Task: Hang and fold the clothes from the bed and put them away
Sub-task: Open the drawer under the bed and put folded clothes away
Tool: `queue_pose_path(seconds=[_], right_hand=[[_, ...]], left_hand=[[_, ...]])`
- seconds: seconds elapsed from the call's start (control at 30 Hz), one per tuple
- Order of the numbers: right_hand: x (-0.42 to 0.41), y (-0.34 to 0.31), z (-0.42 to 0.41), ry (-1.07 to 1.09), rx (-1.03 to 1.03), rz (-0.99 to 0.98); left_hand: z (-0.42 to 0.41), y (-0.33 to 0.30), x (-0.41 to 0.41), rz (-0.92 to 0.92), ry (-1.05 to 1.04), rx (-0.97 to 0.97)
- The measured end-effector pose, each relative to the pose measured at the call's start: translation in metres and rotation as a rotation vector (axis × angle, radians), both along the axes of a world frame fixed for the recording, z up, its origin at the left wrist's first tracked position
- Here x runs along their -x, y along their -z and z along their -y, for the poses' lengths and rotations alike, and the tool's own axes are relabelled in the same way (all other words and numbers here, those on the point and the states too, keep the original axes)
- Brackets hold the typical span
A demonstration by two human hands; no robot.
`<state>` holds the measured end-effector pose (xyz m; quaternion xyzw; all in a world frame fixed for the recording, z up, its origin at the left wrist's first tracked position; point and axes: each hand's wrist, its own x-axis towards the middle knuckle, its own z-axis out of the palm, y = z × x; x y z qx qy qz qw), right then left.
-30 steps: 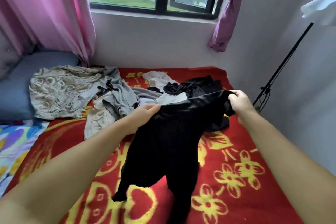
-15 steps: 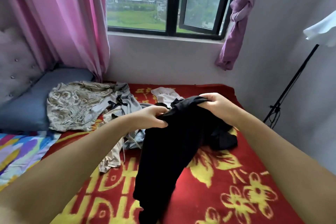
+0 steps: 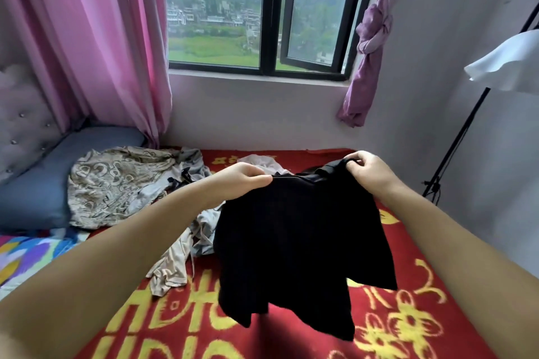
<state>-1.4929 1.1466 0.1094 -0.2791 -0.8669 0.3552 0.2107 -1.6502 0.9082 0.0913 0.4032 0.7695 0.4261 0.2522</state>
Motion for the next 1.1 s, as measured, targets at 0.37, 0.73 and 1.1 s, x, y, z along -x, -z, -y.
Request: queue_pose_path(seconds=[0.37,0.73,1.1], right_hand=[[0.015,0.002,0.102,-0.406,0.156,0.128],[0.023,-0.042,0.080,-0.480,0.430,-0.178],[0.002,-0.046,0.036,-0.265,-0.208,0.017]], left_hand=[[-0.034,-0.024,-0.051,1.005,-0.336,-0.305],[0.012,-0.013,-0.029,0.069,0.165,-0.092],[0.021,-0.004,-0.003,-0.102,0.062,0.064]])
